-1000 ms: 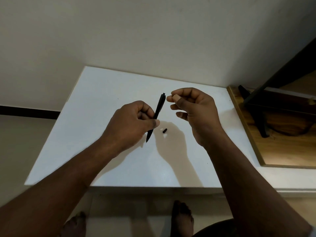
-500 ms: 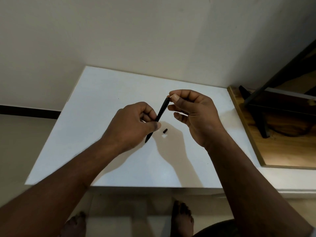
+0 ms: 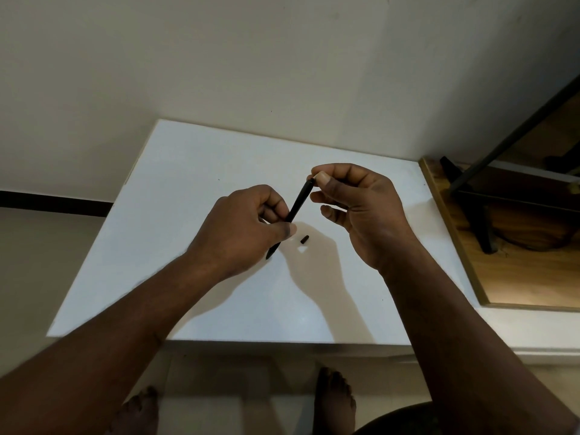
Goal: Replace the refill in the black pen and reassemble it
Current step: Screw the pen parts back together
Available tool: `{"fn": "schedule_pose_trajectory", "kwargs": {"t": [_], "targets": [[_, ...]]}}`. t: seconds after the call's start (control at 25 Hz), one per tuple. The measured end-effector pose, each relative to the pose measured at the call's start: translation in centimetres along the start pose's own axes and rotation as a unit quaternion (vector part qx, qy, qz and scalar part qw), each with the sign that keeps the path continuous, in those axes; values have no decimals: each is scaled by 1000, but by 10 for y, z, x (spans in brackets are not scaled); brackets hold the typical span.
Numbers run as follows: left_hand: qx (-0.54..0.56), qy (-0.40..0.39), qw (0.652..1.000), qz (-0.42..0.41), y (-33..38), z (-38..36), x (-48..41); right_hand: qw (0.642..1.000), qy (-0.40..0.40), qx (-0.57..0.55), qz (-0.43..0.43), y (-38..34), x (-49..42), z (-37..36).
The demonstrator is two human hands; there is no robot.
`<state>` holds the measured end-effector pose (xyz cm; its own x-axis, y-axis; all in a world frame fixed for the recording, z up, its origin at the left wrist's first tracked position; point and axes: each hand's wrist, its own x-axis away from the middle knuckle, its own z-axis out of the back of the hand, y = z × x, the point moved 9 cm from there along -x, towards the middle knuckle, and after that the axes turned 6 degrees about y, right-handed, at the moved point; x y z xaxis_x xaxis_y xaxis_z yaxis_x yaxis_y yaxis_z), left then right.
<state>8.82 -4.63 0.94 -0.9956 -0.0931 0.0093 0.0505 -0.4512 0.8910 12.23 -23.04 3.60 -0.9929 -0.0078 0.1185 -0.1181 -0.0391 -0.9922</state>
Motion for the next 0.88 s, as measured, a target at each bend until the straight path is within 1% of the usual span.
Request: {"fn": "schedule_pose_trajectory", "kwargs": {"t": [0.88], "targets": [[-4,-3,1000,-2,0,0,-1,1000,-18,-9,19,-3,0,-3]]}}
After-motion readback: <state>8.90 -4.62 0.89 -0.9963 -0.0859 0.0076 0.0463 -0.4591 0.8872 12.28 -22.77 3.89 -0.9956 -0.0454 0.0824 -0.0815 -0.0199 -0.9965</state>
